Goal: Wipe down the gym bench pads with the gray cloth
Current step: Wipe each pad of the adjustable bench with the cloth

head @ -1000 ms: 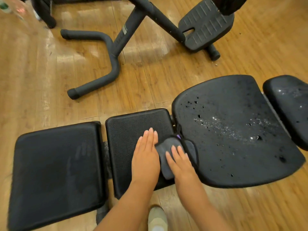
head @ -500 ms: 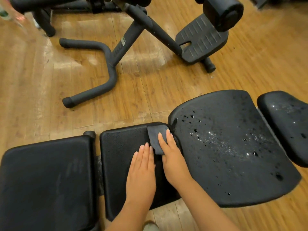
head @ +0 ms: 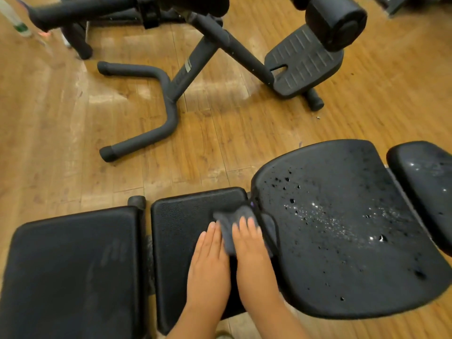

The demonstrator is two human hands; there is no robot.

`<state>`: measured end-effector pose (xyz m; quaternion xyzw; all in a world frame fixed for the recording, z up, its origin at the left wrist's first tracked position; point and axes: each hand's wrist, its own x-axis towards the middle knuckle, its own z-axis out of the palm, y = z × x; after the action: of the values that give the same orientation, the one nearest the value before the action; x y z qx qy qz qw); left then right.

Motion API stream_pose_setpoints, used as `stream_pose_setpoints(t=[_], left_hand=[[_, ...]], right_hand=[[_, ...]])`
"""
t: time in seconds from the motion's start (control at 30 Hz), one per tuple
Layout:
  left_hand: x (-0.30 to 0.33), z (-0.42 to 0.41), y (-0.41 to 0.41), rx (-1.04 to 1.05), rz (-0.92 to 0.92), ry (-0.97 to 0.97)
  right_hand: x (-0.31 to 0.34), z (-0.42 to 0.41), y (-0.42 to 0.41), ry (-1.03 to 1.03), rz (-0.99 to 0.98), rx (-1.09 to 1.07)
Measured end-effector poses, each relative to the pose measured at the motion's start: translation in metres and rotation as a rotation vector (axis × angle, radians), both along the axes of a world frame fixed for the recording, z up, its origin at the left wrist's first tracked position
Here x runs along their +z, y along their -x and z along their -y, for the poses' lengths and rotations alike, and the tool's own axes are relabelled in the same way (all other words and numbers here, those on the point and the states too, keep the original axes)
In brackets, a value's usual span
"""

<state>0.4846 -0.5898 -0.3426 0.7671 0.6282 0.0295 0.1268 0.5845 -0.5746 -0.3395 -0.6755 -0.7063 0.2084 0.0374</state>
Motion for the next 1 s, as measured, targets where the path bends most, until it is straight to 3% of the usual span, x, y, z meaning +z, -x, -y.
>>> stream_pose_setpoints(t=[0.07,0.13,0.23,0.53,0.63,0.73,0.83,1.0], left_hand=[[-0.002,0.0,0.003,-0.016,0.003,-0.039],[-0.005,0.002,0.009,-0.014,0.006,-0.097],[-0.007,0.006,0.017,-0.005,0.001,-0.087],[0.001,0.006,0.015,0.052,-0.014,-0.034],[-0.001,0.005,0.016,0.025,-0.01,0.032],[-0.003,0.006,0.018,-0.027,-0.047,0.073],[0.001,0.004,0.018,0.012,-0.016,0.045],[0.007,0.004,0.014,0.059,0.024,0.046]], right_hand=[[-0.019,0.031,-0.008,-0.089,0.115,0.101],[-0.024,0.051,-0.017,-0.207,0.088,0.185],[-0.012,0.038,-0.022,-0.157,-0.056,0.225],[0.012,-0.09,0.015,-0.162,-0.082,0.191],[0.022,-0.117,0.046,-0.044,-0.026,0.337],[0.028,-0.117,0.071,0.014,-0.09,0.452],[0.024,-0.103,0.055,-0.044,-0.23,0.431],[0.013,-0.078,-0.014,-0.165,-0.21,0.267]])
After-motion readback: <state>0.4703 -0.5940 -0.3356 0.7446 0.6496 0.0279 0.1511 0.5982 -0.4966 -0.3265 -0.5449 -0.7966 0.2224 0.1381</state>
